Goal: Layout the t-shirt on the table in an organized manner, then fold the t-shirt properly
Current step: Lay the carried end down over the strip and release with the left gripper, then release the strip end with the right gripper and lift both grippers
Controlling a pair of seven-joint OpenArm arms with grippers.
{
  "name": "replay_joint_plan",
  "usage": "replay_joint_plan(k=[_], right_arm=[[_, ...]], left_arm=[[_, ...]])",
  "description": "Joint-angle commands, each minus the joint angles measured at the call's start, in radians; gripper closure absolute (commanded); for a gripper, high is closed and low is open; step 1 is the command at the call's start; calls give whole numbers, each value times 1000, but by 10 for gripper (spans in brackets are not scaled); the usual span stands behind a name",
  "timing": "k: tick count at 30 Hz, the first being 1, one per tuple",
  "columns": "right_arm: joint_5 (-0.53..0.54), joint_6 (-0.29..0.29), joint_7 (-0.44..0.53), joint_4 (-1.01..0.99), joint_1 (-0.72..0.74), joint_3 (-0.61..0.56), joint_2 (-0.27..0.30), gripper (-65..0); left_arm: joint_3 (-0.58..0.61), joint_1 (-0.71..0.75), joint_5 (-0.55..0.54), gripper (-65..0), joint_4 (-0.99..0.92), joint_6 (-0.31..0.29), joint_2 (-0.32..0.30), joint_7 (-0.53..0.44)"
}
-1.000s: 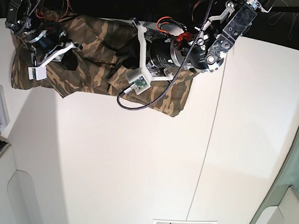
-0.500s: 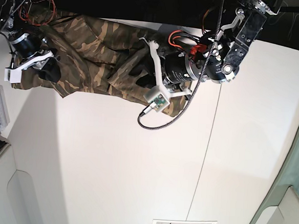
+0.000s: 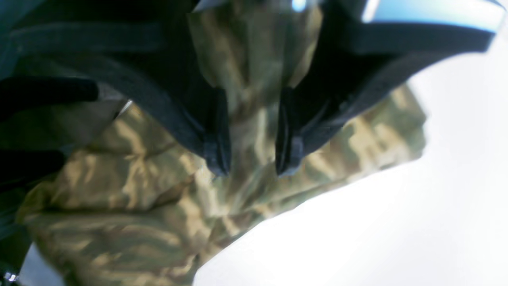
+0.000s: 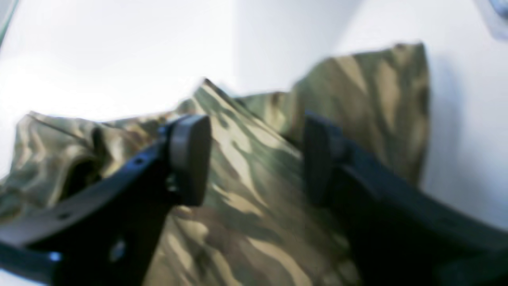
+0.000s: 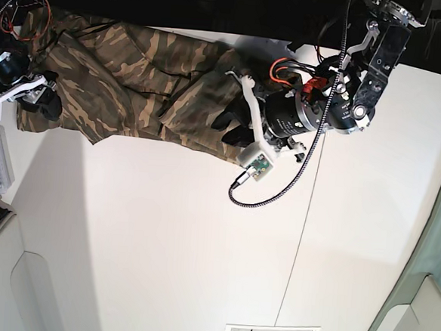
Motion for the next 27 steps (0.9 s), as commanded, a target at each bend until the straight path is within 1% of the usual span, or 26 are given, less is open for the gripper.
replay_joint_plan(k=[1,3,7,9,16,20,24,27], right_arm=[[15,-2,7,18,8,10,22,-378],[10,-11,-13,17,7,11,32,-378],[-8,-14,-14,-3,5,11,54,-378],[-9,-14,-14,-19,5,11,56,-378],[-12,-13,-13,-63,5,11,57,-378],[-18,-14,-18,-75,5,18,75,-378],[1,-13,-55,-75,3,40,103,-378],[2,-13,-67,-77,-6,45,117,-378]], left_arm=[[-13,-9,-14,-226,19,-9,-10,-20],[-40,-7,-15,-226,19,-9,-22,-20],[-109,-4,-31,-226,19,-9,-22,-12],[-134,-4,-36,-226,19,-10,-22,-5],[-150,14,-35,-226,19,-10,-22,-1],[-174,44,-32,-226,19,-10,-22,-2],[-264,94,-33,-226,19,-12,-22,-2],[-327,127,-35,-226,19,-34,-22,-9]])
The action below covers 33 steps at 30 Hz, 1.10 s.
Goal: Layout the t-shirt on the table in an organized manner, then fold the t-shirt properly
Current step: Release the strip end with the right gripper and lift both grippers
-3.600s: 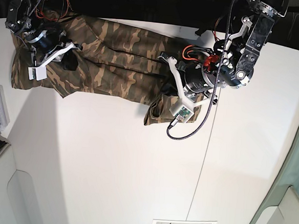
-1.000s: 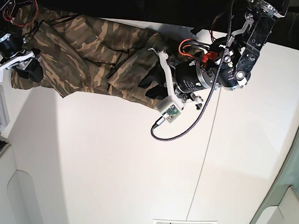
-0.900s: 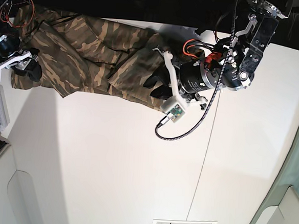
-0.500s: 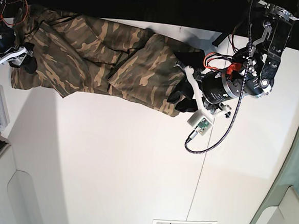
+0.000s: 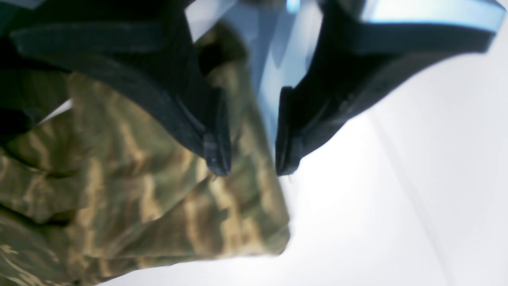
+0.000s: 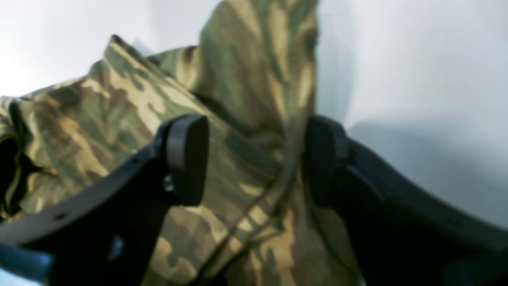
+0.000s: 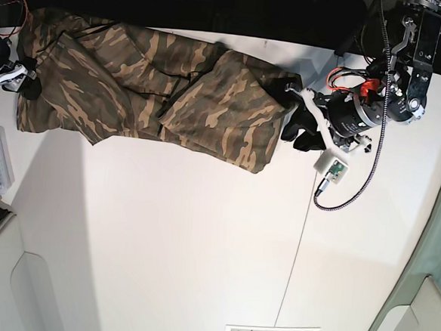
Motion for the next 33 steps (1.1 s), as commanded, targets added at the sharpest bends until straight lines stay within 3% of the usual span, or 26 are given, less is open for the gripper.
replay_joint_plan(k=[1,5,12,20,28,30,33], right_arm=[[29,1,13,12,-4,7,22,-378],[28,0,21,12,-13,17,29,-450],[14,-2,74,-20,-14,20,30,-450],[25,50,119,-194,14,3,27,-449],[109,91,78,-182,14,-7,-14,-446],[109,91,79,-176,14,-17,-29,-371],[109,90,85,-176,14,-24,-39,-97]], left_arm=[[-17,2,-18,-226,19,-13,-6,-22],[-31,21,-17,-226,19,-18,-5,-22],[-29,33,-17,-226,19,-20,-5,-26],[-29,33,-17,-226,19,-20,-5,-30],[-29,33,7,-226,18,-19,-5,-37],[-29,33,14,-226,18,-19,-5,-37],[-29,33,34,-226,15,-13,-5,-38]])
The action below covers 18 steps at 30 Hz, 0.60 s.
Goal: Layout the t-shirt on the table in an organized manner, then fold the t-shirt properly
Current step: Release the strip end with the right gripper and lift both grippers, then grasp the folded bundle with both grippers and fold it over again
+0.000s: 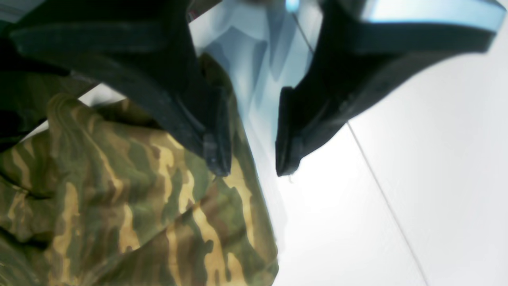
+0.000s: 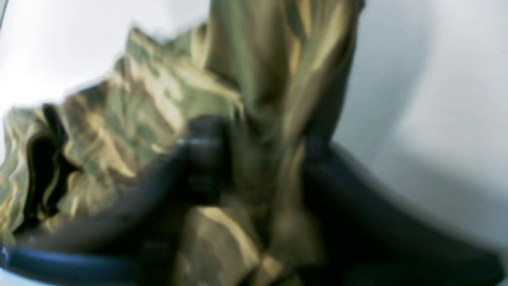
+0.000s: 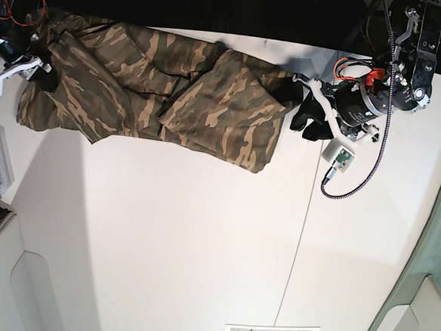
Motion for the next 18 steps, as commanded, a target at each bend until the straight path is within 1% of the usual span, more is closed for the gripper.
replay_joint_plan(k=[1,2,6,8,10,12,15,18], right_arm=[[1,3,10,10,3,4,17,-13],[1,2,22,10,3,6,18,0],[31,0,15,50,5,37,19,0],[52,-4,-23,107,2,56,19,0],[92,-4,-76,186,2,63,17,0],[128,-4,-109,276,2,64,13,0],[136,-4,-121,425,2,64,-22,0],[143,-6,-140,562,2,53,-88,0]], left_arm=[[-4,-8,-7,-226,12,13,-6,-26],[-4,-8,-2,-226,10,22,-6,-29],[-4,-5,5,-226,-4,23,-6,-29],[-3,3,5,-226,-18,23,-6,-34],[-3,9,5,-226,-50,23,-6,-44],[-2,11,6,-226,-95,23,-5,-58],[1,21,15,-226,-159,22,-3,-95],[35,27,32,-226,-191,22,5,-108]])
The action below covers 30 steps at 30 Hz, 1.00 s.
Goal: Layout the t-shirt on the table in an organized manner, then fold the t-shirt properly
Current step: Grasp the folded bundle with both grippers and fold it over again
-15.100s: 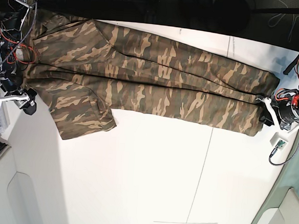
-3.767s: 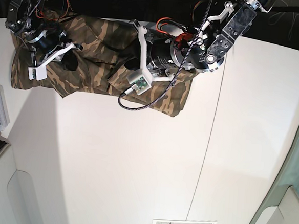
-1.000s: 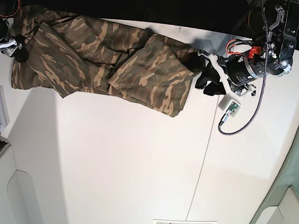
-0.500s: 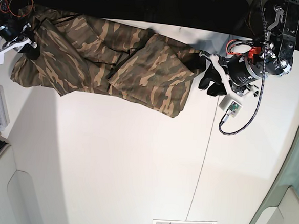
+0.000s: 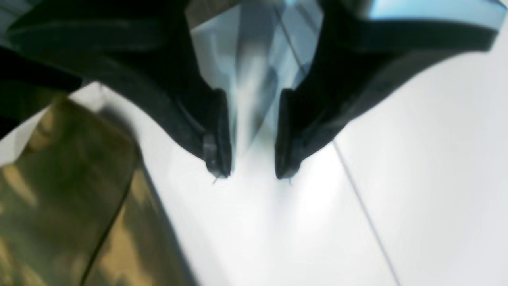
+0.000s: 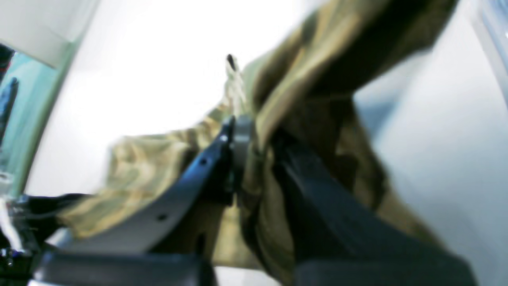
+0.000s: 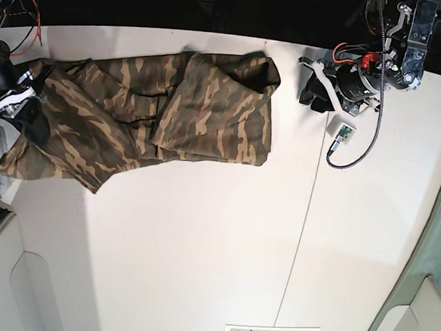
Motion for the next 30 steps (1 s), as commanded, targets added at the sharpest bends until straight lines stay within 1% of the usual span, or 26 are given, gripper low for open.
replay_joint_plan(k=[1,3,5,7,10,12,14,15,16,17,20,24,26,29,30], right_arm=[[23,8,22,55,8,-10,-11,0],[0,8,30,108,9,-56,-56,0],[-44,8,37,133,9,-129,-102,0],[-89,8,37,132,8,-227,-150,0],[-196,8,37,120,8,-397,-220,0],[-260,8,37,106,8,-509,-245,-3],[-307,8,50,97,8,-605,-249,-215],[-333,6,60,97,8,-645,-249,-303],[-353,3,76,97,8,-672,-249,-365],[-361,3,96,97,8,-695,-249,-394],[-360,3,109,99,9,-731,-249,-397],[-352,3,109,108,9,-722,-249,-396],[-352,3,109,120,9,-695,-249,-395],[-353,3,124,123,9,-620,-248,-392],[-356,2,134,123,9,-589,-249,-361]], left_arm=[[23,-3,-1,-226,11,-4,2,-10],[69,-2,24,-226,11,-3,9,-29],[105,0,42,-226,11,-3,11,-47],[124,0,43,-226,11,-3,11,-50],[123,-1,44,-226,11,-2,11,-50],[124,-1,46,-226,11,32,11,-54],[123,-1,51,-226,11,81,11,-57],[122,-1,58,-226,11,103,11,-57],[119,0,61,-226,11,116,11,-57],[115,0,62,-226,11,121,10,-56],[87,0,64,-226,11,121,10,-56],[10,0,63,-226,11,120,10,-56],[-43,0,63,-226,14,114,10,-51],[-120,4,63,-226,58,89,6,-26],[-139,6,63,-226,85,84,3,-16]])
